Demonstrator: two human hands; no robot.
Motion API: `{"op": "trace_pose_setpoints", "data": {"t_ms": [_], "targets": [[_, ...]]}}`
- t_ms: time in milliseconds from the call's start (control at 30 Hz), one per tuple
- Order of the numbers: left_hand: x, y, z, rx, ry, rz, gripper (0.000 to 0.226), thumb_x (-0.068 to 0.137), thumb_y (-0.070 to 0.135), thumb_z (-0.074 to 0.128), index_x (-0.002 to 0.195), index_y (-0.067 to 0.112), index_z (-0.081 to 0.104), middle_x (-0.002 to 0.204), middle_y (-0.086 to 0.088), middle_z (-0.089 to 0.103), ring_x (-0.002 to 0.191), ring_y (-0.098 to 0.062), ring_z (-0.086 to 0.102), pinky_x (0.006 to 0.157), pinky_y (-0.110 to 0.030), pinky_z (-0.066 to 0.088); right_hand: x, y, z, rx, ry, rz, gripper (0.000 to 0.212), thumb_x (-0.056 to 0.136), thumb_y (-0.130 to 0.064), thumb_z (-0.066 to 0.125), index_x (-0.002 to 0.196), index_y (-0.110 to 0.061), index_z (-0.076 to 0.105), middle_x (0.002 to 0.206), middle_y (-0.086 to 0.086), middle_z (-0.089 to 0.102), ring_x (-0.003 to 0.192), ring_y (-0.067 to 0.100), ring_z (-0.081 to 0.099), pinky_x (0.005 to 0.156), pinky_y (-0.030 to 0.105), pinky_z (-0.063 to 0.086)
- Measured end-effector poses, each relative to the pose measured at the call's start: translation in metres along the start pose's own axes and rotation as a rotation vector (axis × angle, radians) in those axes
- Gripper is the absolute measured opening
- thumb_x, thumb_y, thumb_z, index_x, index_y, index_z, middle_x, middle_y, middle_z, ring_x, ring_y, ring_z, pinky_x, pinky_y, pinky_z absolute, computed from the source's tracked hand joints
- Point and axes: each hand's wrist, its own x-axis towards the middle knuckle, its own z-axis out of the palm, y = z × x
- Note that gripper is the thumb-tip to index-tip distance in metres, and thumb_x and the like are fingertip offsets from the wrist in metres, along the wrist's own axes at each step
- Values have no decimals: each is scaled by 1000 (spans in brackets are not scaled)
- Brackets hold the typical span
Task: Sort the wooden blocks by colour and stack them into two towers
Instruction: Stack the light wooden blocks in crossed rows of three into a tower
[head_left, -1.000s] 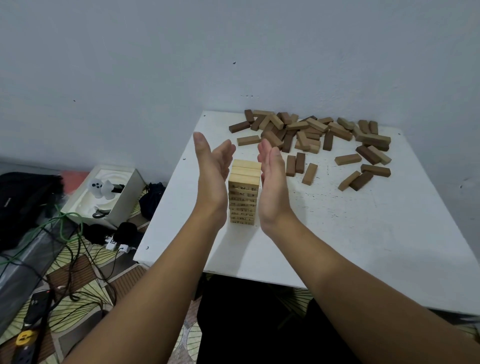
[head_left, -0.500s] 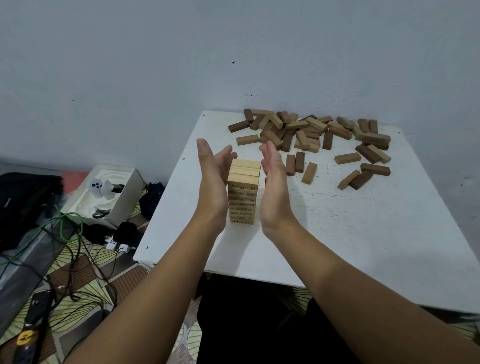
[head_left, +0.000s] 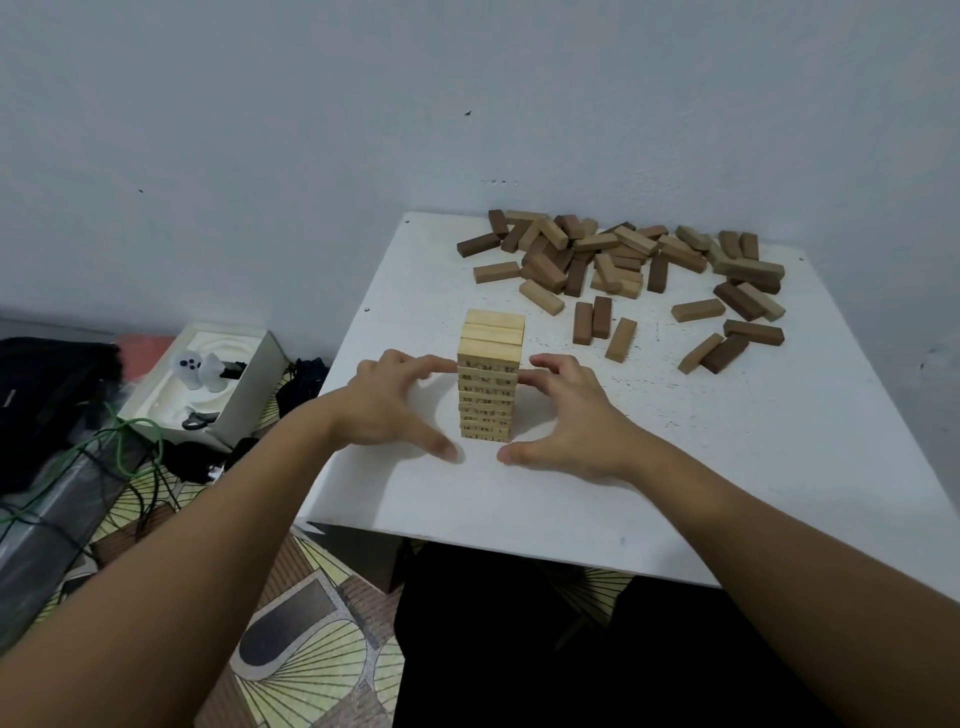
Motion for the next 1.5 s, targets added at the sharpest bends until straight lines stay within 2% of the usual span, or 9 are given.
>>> {"op": "trace_pose_setpoints", "data": {"t_ms": [200,467,733,867,1000,1133,1300,1500], "targets": [[17,0,7,132,32,29,95,55,69,92,138,61,47,138,11,32,136,-23,20,121,-48,21,8,0,6,-15,42,19,78,64,-60,86,135,-47,55,145,-22,24,140,8,15,121,40,22],[24,-2,14,73,97,73,80,55,65,94,127,59,60,131,14,35,130,-17,20,119,-40,18,11,7,17,-39,150,-6,64,66,-63,85,123,-51,60,134,-22,28,134,8,20,114,31,18],[24,2,17,72,90,118,64,59,63,93,110,68,56,130,12,35,127,-16,19,110,-33,14,13,8,22,-70,189,-1,66,66,-67,83,126,-48,61,135,-18,32,133,9,20,118,35,18],[24,2,19,41,95,125,55,60,62,93,100,72,56,127,13,35,124,-14,18,114,-34,14,15,8,24,-66,203,0,66,66,-68,82,126,-49,61,131,-20,31,132,8,21,119,39,20],[25,0,22,33,111,117,54,59,64,93,99,71,57,124,14,35,124,-13,18,116,-33,14,15,7,24,-60,206,-1,66,67,-67,81,127,-48,62,133,-19,34,131,8,21,120,40,20],[25,0,23,22,108,127,55,50,72,83,99,74,56,122,14,35,124,-15,18,114,-29,13,15,7,25,-56,218,-5,65,67,-68,81,126,-48,63,132,-20,34,130,8,21,120,40,22],[26,1,26,36,124,134,48,51,74,79,93,79,54,119,16,33,121,-13,18,108,-24,12,15,7,26,-61,228,-14,64,68,-67,81,126,-48,63,131,-20,35,130,7,21,119,39,22],[25,3,29,79,153,127,46,66,64,85,91,83,52,115,17,31,117,-11,15,107,-23,12,16,9,27,-81,240,-27,66,68,-69,79,128,-48,63,131,-21,36,130,8,23,119,40,22]]}}
